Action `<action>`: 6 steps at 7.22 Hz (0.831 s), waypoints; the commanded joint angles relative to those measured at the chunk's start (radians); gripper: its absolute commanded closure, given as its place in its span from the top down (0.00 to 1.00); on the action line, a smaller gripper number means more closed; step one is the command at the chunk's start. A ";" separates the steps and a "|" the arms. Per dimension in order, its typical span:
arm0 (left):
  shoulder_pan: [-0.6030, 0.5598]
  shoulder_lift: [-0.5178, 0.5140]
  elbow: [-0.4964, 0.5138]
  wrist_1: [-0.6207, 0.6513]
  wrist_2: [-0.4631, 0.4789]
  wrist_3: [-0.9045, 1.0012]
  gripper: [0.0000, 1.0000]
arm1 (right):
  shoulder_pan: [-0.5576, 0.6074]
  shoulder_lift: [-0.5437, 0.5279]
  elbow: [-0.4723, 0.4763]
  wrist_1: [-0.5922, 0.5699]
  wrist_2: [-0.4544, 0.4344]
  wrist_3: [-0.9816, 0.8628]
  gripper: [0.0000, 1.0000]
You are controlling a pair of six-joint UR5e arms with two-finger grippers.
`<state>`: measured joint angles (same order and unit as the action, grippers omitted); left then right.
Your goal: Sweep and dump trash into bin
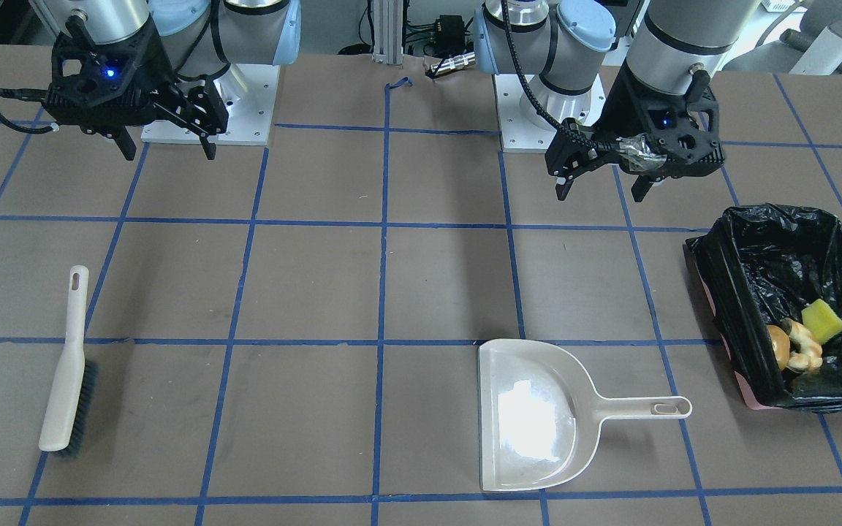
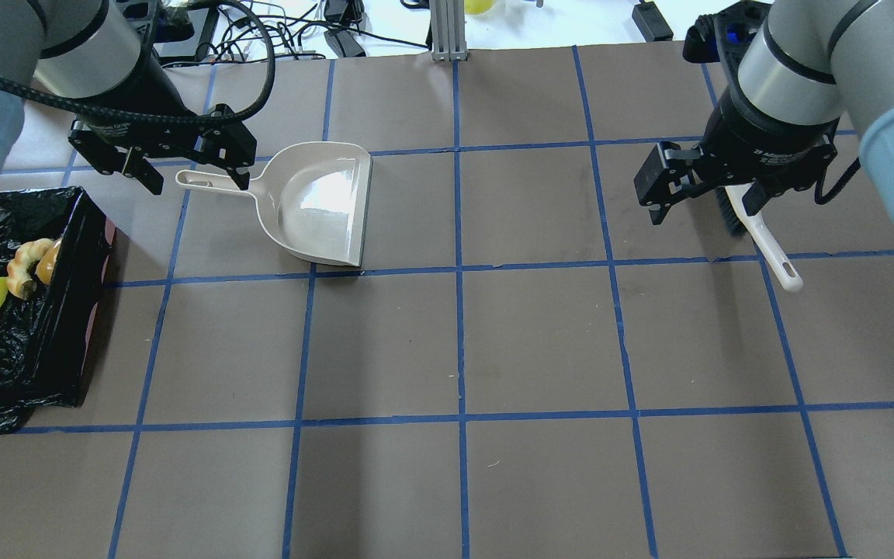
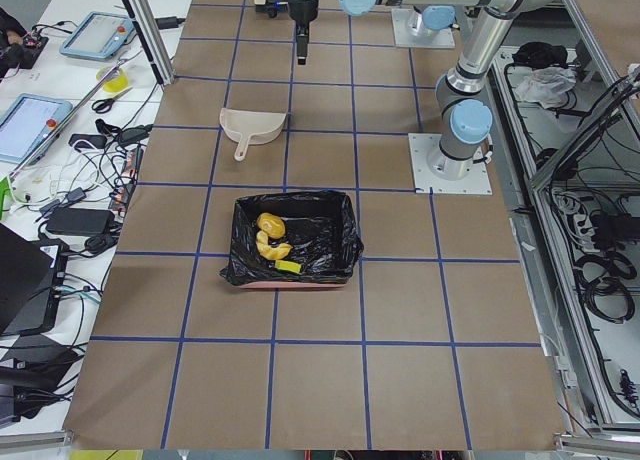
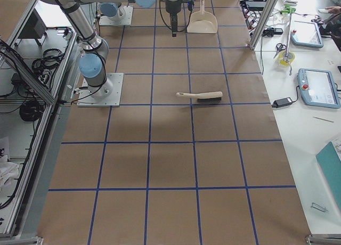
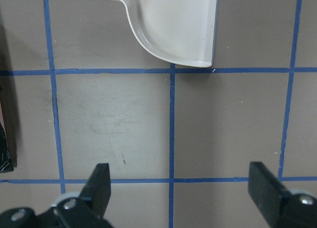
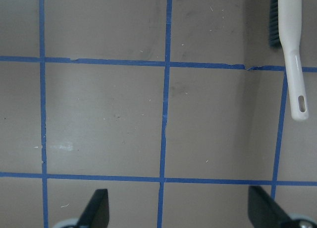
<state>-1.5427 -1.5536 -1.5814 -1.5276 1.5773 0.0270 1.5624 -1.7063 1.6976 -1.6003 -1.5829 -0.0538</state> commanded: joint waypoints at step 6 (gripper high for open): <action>0.001 -0.014 0.014 0.000 -0.029 0.025 1.00 | -0.001 0.005 0.002 -0.007 0.003 -0.009 1.00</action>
<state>-1.5430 -1.5678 -1.5630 -1.5278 1.5839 0.0571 1.5615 -1.7051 1.6993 -1.6060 -1.5835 -0.0582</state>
